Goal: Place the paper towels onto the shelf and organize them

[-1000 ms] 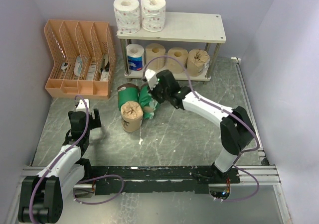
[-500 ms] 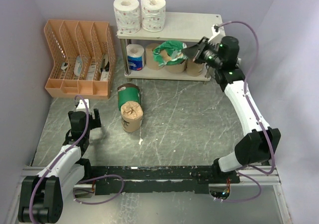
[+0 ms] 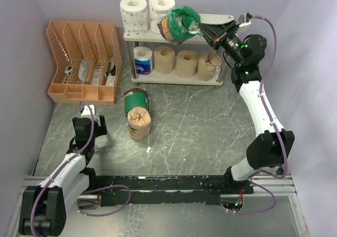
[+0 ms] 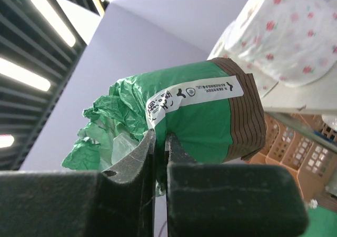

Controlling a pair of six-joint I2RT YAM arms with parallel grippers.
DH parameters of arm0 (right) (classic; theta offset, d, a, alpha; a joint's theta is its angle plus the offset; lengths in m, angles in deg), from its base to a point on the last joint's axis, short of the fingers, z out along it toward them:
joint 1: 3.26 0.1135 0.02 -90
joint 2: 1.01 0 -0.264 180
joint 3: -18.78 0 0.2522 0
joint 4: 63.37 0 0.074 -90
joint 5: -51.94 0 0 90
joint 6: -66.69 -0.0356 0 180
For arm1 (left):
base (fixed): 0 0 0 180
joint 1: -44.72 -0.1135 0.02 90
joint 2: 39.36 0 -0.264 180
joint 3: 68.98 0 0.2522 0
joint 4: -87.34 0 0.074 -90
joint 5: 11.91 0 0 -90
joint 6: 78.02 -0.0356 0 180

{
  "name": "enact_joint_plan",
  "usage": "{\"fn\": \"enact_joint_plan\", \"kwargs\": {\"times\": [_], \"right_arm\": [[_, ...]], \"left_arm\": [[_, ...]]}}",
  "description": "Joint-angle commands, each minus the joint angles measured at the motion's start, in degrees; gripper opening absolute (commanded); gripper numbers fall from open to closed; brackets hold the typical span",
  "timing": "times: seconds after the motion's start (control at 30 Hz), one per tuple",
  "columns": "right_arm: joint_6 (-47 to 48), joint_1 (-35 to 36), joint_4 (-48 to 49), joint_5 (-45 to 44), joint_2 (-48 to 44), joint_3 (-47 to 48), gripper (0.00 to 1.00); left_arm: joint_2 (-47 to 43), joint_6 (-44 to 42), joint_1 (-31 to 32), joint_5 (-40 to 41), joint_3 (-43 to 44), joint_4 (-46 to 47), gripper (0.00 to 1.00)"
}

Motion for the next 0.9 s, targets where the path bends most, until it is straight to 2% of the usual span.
{"fn": "enact_joint_plan", "kwargs": {"times": [0.0,0.3,0.63,0.87], "right_arm": [[-7.1,-2.9,4.8,-5.7,3.1,4.9,0.00],[-4.2,-5.7,-4.1,-9.3,7.7,11.4,0.00],[-2.8,-6.0,-8.2,-11.4,8.6,11.9,0.00],[-3.6,-5.9,-12.6,-9.8,16.0,21.4,0.00]], "left_arm": [[-0.3,-0.4,0.4,0.6,0.0,1.6,0.94],[-0.2,-0.2,0.4,0.8,0.1,1.5,0.94],[-0.4,-0.2,0.4,0.8,0.0,1.5,0.94],[-0.5,-0.2,0.2,0.7,0.0,1.5,0.94]]}}
